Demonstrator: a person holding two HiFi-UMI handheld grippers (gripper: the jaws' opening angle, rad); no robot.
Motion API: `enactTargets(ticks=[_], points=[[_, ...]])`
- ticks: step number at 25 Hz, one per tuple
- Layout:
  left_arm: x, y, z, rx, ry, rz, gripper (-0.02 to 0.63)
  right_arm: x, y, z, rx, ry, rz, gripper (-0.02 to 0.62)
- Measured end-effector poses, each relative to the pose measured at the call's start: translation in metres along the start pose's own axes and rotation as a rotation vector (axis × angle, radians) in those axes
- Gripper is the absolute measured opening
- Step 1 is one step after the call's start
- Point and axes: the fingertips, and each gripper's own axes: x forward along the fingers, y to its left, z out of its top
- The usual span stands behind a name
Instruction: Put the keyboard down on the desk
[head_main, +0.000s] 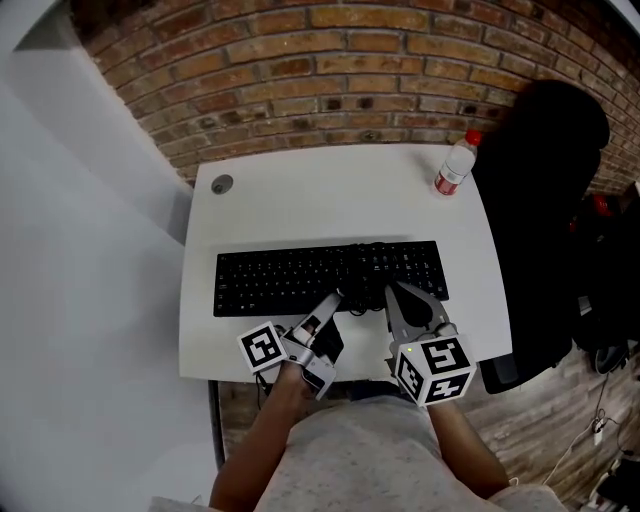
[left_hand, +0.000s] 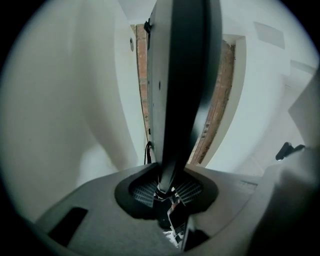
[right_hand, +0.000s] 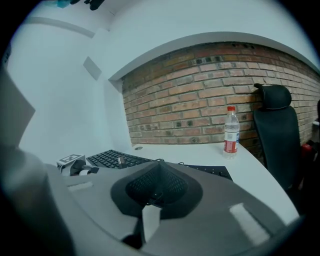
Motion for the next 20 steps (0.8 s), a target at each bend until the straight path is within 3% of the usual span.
enactTargets(ticks=[14, 20], points=[[0.035, 0.038, 0.03, -0.055, -0.079, 0.036, 0.078, 0.04, -0.037, -0.009, 0.038, 0.054, 0.048, 0.009], [0.043, 0.05, 0.04, -0.052, -0.069, 0.063, 0.078, 0.053, -0.045, -0.01, 0.039, 0.072, 0.068, 0.009]])
